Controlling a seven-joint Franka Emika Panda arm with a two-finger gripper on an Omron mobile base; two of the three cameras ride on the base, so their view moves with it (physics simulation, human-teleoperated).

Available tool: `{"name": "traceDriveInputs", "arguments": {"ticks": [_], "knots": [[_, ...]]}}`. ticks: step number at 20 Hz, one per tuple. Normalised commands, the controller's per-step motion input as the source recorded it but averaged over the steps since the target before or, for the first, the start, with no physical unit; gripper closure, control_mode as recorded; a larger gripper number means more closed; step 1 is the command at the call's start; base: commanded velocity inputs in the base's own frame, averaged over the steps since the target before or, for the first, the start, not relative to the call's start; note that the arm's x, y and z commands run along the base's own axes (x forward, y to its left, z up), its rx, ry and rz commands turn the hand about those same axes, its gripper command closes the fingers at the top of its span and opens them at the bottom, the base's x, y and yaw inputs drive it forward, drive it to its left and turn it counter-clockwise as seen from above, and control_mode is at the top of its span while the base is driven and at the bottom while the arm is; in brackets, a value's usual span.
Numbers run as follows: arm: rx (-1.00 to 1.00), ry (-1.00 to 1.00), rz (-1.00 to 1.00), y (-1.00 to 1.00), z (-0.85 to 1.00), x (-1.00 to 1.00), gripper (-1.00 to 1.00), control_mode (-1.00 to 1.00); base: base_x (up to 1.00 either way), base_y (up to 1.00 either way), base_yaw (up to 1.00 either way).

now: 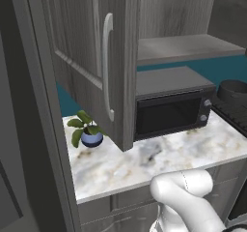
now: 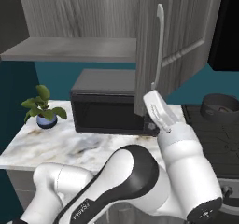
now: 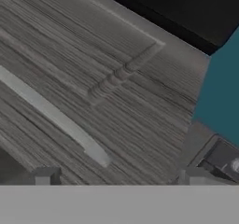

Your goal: Open the cabinet and move the ladle to the pot. Then close the cabinet.

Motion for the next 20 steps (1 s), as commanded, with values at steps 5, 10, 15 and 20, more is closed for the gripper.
{"name": "traceDriveInputs", "arguments": {"ticks": [5, 10, 15, 20], "knots": [[0.21, -0.14, 0.0, -0.34, 0.0, 0.47, -1.0, -1.0, 0.0, 0.0, 0.0], [0.17, -0.11, 0.0, -0.15, 0.0, 0.48, -1.0, -1.0, 0.0, 0.0, 0.0], [0.12, -0.04, 0.0, -0.01, 0.02, 0.39, -1.0, -1.0, 0.0, 0.0, 0.0], [0.01, 0.0, 0.0, 0.0, 0.21, 0.23, -1.0, -1.0, 0.0, 0.0, 0.0]]}}
